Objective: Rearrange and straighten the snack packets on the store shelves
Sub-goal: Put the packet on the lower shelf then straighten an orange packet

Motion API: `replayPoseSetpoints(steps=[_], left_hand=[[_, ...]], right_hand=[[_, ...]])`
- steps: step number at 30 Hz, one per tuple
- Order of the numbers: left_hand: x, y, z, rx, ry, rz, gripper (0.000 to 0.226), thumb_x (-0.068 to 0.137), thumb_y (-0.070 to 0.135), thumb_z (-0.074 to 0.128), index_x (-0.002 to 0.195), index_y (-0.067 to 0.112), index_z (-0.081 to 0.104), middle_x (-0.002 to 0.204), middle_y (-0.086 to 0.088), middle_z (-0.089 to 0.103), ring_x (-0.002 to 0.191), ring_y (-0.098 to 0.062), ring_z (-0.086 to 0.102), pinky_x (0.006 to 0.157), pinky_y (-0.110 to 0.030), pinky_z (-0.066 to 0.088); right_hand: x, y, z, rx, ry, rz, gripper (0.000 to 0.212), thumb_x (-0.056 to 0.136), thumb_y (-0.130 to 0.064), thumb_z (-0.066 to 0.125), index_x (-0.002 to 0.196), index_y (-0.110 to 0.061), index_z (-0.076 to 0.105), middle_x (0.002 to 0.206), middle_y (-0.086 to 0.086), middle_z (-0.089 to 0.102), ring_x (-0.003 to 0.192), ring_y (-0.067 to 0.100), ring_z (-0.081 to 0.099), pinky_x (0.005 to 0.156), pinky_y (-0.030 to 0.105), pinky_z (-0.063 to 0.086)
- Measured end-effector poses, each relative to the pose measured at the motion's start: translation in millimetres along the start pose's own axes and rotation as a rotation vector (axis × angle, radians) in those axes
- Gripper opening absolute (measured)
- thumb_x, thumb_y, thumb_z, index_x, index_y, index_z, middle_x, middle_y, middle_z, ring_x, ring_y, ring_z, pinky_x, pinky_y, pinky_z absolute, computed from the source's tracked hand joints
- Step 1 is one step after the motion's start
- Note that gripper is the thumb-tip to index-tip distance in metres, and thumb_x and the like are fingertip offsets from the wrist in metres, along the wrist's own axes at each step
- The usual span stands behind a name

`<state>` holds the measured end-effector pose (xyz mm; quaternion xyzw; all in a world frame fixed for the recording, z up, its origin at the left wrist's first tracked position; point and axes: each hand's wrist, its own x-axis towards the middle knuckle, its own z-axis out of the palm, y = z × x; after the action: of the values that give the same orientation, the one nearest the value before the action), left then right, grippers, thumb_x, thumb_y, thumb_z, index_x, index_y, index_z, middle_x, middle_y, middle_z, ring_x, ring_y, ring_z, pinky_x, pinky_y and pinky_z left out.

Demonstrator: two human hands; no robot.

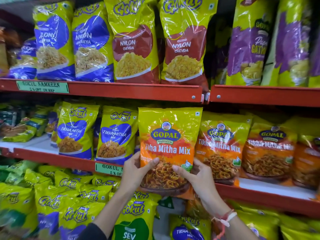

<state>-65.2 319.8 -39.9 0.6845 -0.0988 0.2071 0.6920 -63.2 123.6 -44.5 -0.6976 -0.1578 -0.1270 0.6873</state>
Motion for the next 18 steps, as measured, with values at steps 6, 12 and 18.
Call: replayPoseSetpoints(steps=[6,12,18], left_hand=[[-25.9,6.0,41.0,-0.006,-0.181,-0.042,0.042,0.063,0.009,0.083,0.100,0.020,0.065,0.086,0.011,0.078,0.081,0.000,0.072,0.065,-0.012,0.054],[-27.9,11.5,125.5,-0.019,-0.380,0.019,0.064,0.056,-0.013,0.082,0.104,0.023,0.060,0.087,0.019,0.076,0.087,0.002,0.070,0.071,-0.013,0.053],[-11.2,0.0,240.4,-0.010,-0.398,0.077,0.063,0.049,0.007,0.090,0.102,0.026,0.063,0.094,0.016,0.075,0.095,0.000,0.068,0.084,-0.022,0.055]], right_hand=[[-32.5,-9.1,-56.2,-0.012,0.067,0.035,0.055,0.055,-0.040,0.086,0.105,-0.019,0.074,0.098,-0.003,0.081,0.097,0.016,0.076,0.094,0.042,0.057],[-41.7,-22.3,-157.6,-0.050,0.169,0.010,0.050,0.056,-0.030,0.085,0.103,-0.015,0.075,0.096,0.002,0.082,0.093,0.019,0.075,0.081,0.032,0.059],[-28.8,-30.0,-261.1,-0.103,0.272,-0.052,0.064,0.054,-0.040,0.091,0.106,-0.008,0.071,0.091,0.003,0.082,0.079,0.013,0.074,0.067,0.018,0.060]])
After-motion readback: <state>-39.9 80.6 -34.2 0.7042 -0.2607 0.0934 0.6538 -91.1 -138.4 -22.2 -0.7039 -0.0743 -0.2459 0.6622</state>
